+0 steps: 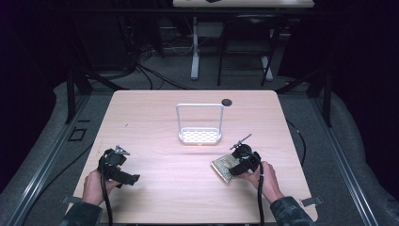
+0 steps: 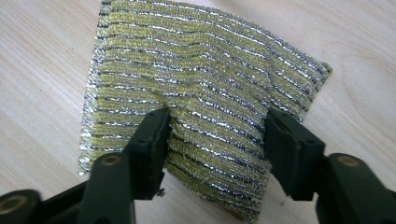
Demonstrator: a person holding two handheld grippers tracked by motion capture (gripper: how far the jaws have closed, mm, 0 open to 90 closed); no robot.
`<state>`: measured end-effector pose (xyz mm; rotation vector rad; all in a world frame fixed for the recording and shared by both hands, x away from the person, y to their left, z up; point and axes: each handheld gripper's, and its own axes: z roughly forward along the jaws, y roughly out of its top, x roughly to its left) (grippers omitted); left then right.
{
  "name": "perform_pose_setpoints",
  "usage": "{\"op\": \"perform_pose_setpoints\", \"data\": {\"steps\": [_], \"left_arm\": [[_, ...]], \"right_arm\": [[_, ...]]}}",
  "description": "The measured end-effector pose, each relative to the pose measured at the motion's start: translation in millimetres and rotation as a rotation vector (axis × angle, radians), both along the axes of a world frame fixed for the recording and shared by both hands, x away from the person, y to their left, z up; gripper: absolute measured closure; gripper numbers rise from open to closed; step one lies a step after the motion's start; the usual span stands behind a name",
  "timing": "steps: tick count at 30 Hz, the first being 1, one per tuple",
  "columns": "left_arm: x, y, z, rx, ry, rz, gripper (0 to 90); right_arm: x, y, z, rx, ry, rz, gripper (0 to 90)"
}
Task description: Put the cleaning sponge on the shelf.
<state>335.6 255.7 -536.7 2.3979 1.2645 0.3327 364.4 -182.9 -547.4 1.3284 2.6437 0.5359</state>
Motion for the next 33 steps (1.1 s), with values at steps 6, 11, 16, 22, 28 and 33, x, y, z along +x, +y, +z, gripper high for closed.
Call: {"op": "perform_pose_setpoints", "data": {"steps": [6,11,16,22,28,33], "left_arm": [[0.4,-0.2,-0.5,0.003,0.003,0.006,0.0],[0.2,0.9,-0.2,0.002,0.005,0.009,0.0],[0.3,1.3,-0.2,0.0,0.002,0.014,0.0],[0.4,1.5,-0.3,0.006,-0.001,0.022,0.0],[1.8,0.6,-1.5,0.028,0.01,0.029,0.0],[1.7,-0.3,-2.1,0.049,0.004,0.03,0.0]], "right_arm": [[-2.3,-1.7,1.1,0.018,-0.027,0.011,55.2],[-5.2,-1.5,5.0,0.025,-0.053,0.022,58.1],[-8.9,-3.9,13.9,0.044,-0.096,0.023,58.1],[-11.8,-6.3,20.9,0.077,-0.132,0.023,57.3],[-13.8,-0.5,26.3,0.12,-0.14,0.032,56.4],[-16.2,6.4,28.8,0.13,-0.146,0.045,56.2]]}}
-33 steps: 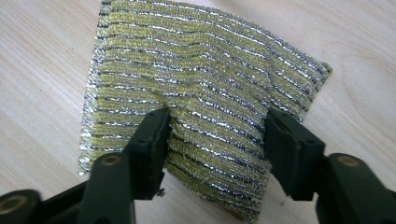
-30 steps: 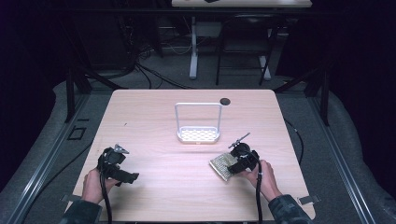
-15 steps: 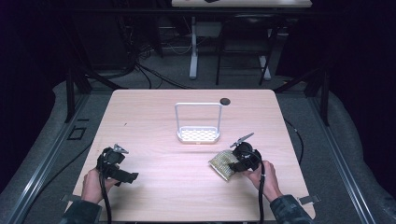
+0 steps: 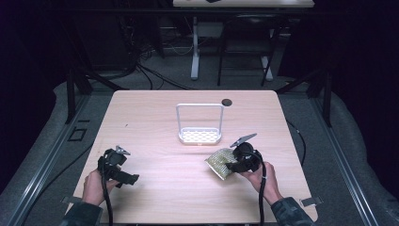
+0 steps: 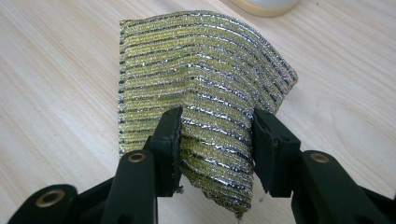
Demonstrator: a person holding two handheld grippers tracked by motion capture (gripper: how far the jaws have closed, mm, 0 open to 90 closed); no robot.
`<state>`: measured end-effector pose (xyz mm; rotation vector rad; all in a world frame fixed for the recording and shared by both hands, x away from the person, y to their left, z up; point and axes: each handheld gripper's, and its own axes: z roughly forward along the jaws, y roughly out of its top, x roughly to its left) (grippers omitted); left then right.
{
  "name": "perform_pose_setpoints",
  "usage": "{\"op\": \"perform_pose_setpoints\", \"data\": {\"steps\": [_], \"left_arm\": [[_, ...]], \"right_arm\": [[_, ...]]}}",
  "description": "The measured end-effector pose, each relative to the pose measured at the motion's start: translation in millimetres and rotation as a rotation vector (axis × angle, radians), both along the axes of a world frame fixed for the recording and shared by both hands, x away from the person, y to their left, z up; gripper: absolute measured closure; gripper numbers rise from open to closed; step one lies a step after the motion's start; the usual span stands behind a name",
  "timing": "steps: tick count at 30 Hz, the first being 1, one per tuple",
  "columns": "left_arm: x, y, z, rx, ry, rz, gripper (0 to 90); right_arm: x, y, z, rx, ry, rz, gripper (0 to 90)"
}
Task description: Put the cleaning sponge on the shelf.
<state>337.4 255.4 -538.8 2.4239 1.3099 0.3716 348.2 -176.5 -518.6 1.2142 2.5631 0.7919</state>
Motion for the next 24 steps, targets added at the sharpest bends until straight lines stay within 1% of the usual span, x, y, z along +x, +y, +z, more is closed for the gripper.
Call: {"op": "perform_pose_setpoints", "data": {"steps": [1,2,3,4,5,6,8,10,11,12,15,18,20,21,24], "left_arm": [[0.5,0.3,-0.1,0.002,0.0,0.004,0.0],[1.6,0.2,-0.1,0.016,-0.007,0.011,0.0],[1.6,0.2,-0.1,0.016,-0.007,0.011,0.0],[1.9,-1.4,-0.3,0.044,-0.014,0.016,0.1],[1.6,-2.4,0.3,0.059,-0.027,0.013,0.4],[1.6,-2.4,0.3,0.059,-0.027,0.013,1.7],[0.2,-4.3,2.7,0.086,-0.063,0.009,2.5],[-0.4,-4.8,4.1,0.095,-0.08,0.01,2.5],[-0.5,-4.7,4.3,0.1,-0.087,0.013,2.4],[-0.1,-4.4,3.8,0.105,-0.085,0.016,2.3],[1.0,-5.2,2.7,0.12,-0.078,0.011,2.1],[0.9,-6.4,2.0,0.123,-0.072,0.01,2.6],[0.7,-7.4,1.5,0.125,-0.064,0.0,2.9],[0.7,-7.4,1.5,0.125,-0.064,0.0,2.9],[1.2,-7.2,1.0,0.126,-0.059,0.003,3.0]], "right_arm": [[-0.1,1.8,1.4,-0.005,-0.007,0.006,56.1],[0.2,2.4,1.5,0.0,-0.011,0.004,56.2],[0.2,2.4,1.5,0.0,-0.011,0.004,56.2],[0.6,3.1,2.3,0.005,-0.013,0.003,56.2],[0.9,3.3,2.9,0.008,-0.012,0.007,56.2],[0.9,3.3,2.9,0.008,-0.012,0.007,56.2],[0.6,4.1,4.3,0.028,-0.014,0.013,56.3],[-0.1,7.5,6.9,0.037,-0.023,0.012,56.4],[-0.2,9.1,7.1,0.033,-0.023,0.011,56.5],[0.2,9.9,7.1,0.027,-0.024,0.017,56.5],[1.2,13.1,7.8,0.029,-0.027,0.016,56.5],[1.9,15.9,8.3,0.048,-0.033,0.015,56.4],[2.3,18.3,8.5,0.045,-0.038,0.022,56.4],[3.0,19.3,8.3,0.039,-0.044,0.025,56.4],[3.6,21.9,8.2,0.038,-0.044,0.026,56.4]]}}
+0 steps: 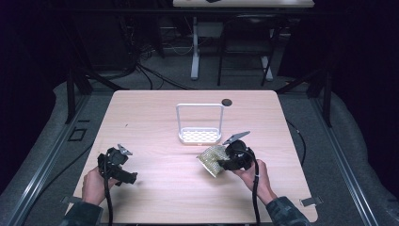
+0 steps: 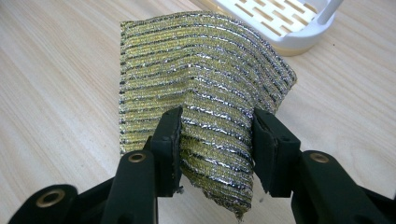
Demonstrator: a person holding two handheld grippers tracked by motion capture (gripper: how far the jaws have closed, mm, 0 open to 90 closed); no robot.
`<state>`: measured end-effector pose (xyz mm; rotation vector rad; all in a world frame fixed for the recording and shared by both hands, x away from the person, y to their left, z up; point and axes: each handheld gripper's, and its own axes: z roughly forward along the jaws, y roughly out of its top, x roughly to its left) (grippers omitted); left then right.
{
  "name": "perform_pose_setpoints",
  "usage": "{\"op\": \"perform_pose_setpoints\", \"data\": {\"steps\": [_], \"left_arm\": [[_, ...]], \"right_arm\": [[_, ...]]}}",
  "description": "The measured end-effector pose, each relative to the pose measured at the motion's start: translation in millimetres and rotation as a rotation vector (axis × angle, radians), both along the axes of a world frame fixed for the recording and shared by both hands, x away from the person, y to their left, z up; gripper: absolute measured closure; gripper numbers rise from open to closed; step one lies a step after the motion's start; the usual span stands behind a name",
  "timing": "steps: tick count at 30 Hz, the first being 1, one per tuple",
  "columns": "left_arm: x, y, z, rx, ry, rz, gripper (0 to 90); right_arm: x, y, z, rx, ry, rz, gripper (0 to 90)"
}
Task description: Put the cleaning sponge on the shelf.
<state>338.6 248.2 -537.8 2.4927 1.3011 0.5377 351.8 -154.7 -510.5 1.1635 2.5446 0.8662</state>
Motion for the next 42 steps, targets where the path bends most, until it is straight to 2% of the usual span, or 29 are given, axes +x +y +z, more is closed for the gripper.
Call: {"op": "perform_pose_setpoints", "data": {"steps": [6,19,26,35,37,42], "left_arm": [[0.2,-1.2,-1.0,0.012,0.009,-0.002,3.1],[0.3,-1.6,-0.9,0.007,0.011,-0.002,3.0],[0.4,-5.2,-2.2,0.027,0.02,-0.028,3.7],[1.2,-4.1,-1.8,0.016,0.015,-0.013,4.1],[2.2,-3.8,-1.5,-0.002,0.016,-0.013,3.1],[3.1,-5.5,-0.5,0.006,0.005,-0.008,3.4]], "right_arm": [[4.4,5.8,0.1,-0.002,-0.011,-0.007,56.3],[12.0,17.7,3.6,0.006,-0.038,-0.006,55.8],[16.8,22.5,3.8,0.013,-0.043,-0.012,55.9],[22.7,28.2,4.2,0.018,-0.054,-0.027,56.0],[24.8,31.7,3.4,-0.001,-0.051,-0.018,56.4],[26.2,36.7,3.4,-0.007,-0.06,-0.023,56.5]]}}
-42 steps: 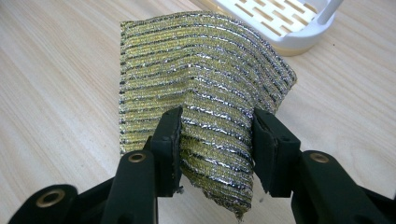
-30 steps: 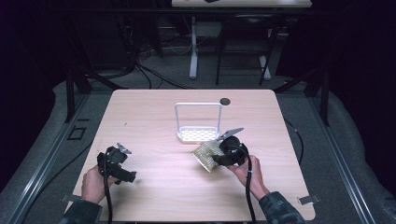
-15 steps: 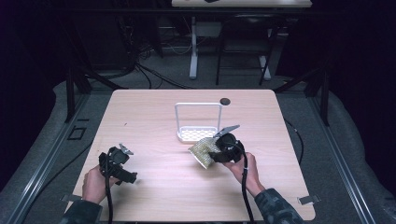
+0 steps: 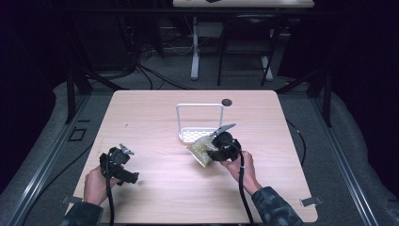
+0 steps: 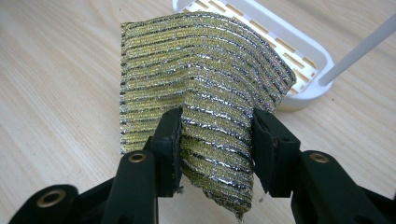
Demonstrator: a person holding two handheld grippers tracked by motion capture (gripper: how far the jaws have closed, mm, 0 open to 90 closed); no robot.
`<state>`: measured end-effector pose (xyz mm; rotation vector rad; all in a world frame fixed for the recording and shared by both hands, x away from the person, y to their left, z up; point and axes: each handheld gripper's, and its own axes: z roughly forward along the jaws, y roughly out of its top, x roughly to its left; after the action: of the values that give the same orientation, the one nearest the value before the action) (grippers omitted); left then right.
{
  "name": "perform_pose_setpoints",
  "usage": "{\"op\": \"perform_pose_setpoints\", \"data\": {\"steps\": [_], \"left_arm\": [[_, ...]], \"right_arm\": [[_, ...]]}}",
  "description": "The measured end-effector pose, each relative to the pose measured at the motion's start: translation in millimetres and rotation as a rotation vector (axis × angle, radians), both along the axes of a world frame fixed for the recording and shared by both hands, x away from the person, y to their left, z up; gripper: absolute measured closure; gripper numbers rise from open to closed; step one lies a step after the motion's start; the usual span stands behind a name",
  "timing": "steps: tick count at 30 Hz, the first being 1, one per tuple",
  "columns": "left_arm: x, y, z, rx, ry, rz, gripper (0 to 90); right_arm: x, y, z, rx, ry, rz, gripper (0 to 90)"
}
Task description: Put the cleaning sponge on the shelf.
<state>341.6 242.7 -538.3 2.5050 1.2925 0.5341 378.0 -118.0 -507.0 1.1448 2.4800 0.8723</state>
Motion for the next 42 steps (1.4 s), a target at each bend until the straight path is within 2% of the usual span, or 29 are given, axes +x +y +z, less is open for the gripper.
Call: {"op": "perform_pose_setpoints", "data": {"steps": [4,7,9,26,40,42], "left_arm": [[3.0,-0.6,0.3,-0.005,0.0,-0.002,2.9],[4.2,3.1,1.2,-0.03,-0.005,0.011,2.8],[4.1,3.3,1.1,-0.032,-0.004,0.013,2.8],[2.8,1.3,-0.1,-0.02,-0.005,0.004,2.9],[2.8,1.0,-1.1,-0.006,-0.005,-0.003,3.6],[3.0,1.0,-1.3,-0.003,-0.006,0.001,3.5]], "right_arm": [[2.9,2.8,0.6,0.004,-0.008,-0.011,56.5],[5.1,5.4,2.2,0.012,-0.021,-0.017,56.5],[6.0,7.0,2.7,0.012,-0.027,-0.018,56.4],[17.6,14.4,2.9,0.021,-0.063,-0.05,56.3],[33.5,21.5,4.3,0.036,-0.085,-0.096,55.6],[36.6,25.0,3.9,0.032,-0.1,-0.101,55.4]]}}
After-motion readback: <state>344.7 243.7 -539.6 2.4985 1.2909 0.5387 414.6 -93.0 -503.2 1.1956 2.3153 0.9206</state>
